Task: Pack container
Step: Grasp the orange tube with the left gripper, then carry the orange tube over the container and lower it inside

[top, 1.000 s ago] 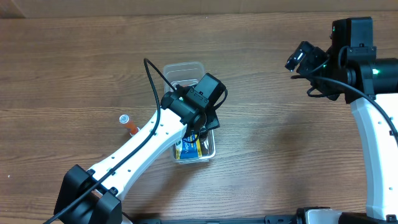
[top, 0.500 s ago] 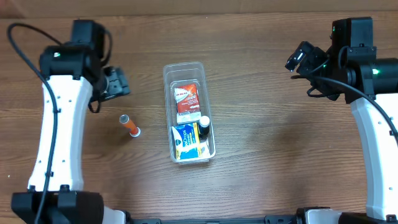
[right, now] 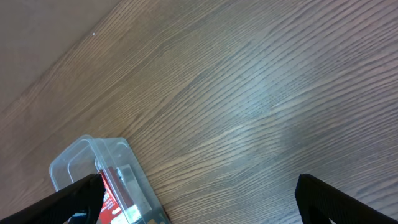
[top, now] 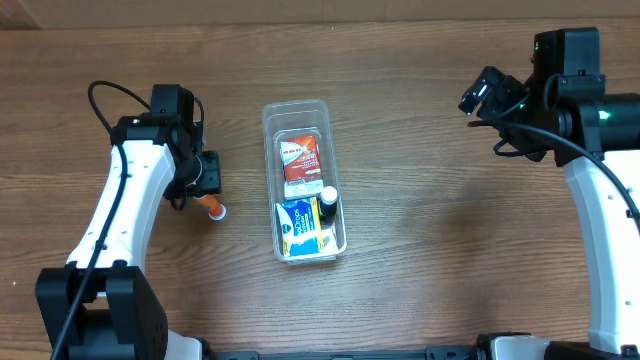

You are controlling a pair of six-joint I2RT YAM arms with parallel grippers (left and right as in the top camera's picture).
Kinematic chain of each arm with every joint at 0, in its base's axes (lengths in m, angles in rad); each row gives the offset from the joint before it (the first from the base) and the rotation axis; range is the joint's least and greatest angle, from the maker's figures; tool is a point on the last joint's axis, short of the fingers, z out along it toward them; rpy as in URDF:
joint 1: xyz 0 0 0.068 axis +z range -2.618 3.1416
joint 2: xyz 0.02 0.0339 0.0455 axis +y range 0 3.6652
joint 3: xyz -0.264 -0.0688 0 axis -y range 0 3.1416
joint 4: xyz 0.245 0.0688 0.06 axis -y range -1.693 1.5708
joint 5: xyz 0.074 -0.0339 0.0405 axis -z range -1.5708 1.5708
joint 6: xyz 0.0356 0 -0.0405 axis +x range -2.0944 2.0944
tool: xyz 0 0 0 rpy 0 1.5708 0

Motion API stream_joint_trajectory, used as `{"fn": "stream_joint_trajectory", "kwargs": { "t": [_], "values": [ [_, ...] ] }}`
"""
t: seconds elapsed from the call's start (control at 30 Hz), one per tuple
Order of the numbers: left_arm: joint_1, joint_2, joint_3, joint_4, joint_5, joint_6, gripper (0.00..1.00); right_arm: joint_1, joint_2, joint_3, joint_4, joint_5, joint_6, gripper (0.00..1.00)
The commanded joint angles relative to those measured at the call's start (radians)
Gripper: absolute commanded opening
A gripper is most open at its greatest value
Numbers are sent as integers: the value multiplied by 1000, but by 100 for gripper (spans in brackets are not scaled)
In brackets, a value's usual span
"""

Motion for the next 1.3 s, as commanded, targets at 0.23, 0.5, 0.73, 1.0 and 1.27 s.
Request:
{"fn": "stream_joint_trajectory", "kwargs": {
  "t": [0.23, 0.5, 0.73, 1.0, 1.27],
  "values": [
    [-8, -5, 108, -184, 1, 11, 9, -4, -13, 13, 3, -2, 4, 100],
    [-97, -5, 562, -530, 47, 8, 8, -4, -13, 13, 3, -2, 4, 100],
    [-513, -18, 649, -568, 81, -164, 8, -4, -13, 13, 3, -2, 4, 100],
    [-728, -14, 431, -351, 8, -282, 9, -4, -13, 13, 2, -2, 4, 100],
    [-735, -14, 227, -168, -14, -285, 9, -4, -13, 13, 2, -2, 4, 100]
  ]
}}
